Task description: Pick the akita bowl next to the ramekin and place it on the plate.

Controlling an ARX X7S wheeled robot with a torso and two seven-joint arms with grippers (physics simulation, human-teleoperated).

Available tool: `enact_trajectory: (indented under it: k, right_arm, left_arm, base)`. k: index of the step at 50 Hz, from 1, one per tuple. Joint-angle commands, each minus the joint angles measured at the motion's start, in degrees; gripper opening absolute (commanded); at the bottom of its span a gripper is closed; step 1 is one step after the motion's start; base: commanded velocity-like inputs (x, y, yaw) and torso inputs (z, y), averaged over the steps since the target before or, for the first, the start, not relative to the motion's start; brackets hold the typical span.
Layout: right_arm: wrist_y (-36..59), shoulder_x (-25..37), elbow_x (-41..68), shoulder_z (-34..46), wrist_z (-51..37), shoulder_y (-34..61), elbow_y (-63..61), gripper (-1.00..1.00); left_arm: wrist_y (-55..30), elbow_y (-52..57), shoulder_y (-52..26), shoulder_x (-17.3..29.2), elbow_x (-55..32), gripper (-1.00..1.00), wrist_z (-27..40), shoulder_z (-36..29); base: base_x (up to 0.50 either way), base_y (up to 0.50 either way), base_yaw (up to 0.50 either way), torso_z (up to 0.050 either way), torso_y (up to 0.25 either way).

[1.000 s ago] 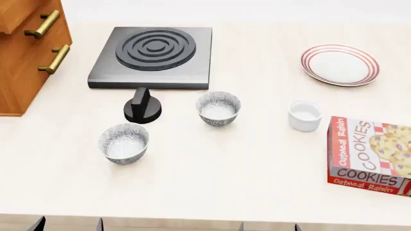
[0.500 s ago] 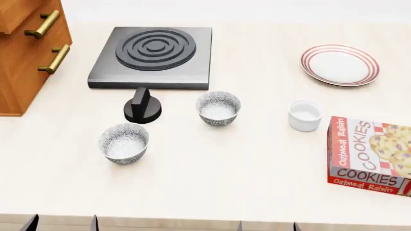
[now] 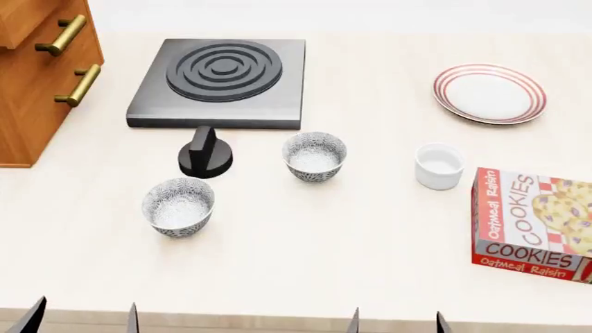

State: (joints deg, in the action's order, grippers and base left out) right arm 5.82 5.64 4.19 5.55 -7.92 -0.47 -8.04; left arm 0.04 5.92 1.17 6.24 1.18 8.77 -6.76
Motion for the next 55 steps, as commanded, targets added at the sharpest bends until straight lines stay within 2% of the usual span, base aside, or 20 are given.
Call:
enact_trajectory:
  k: [1, 24, 35, 55]
  right_arm:
    - [6.43, 1.15, 0.5, 0.43, -2.0, -0.33, -7.88, 1.0]
    - [23.65, 4.4, 1.4, 1.12, -4.36, -0.41, -29.94, 1.0]
    - [32.7, 5.5, 1.33, 2.24, -5.1, 3.84, -37.41, 1.0]
    - [45.93, 6.45, 3.58, 1.18, -5.99, 10.13, -49.14, 1.0]
  left_arm:
    - [-4.34, 5.54, -0.13, 1.18, 1.35, 1.0, 0.8, -1.48]
    - [-21.82, 23.78, -2.68, 2.49, 1.27, 1.0, 0.98, -1.98]
    - [-32.04, 35.64, -5.78, 3.06, 0.12, 1.0, 0.12, -1.77]
    - [-44.38, 47.18, -11.32, 4.08, -1.67, 1.0, -0.72, -1.14]
  base:
    - [0.0, 0.0, 0.0, 0.0, 0.0]
    - [0.0, 0.0, 0.0, 0.0, 0.0]
    - [0.0, 0.0, 0.0, 0.0, 0.0]
    - [0.0, 0.0, 0.0, 0.0, 0.0]
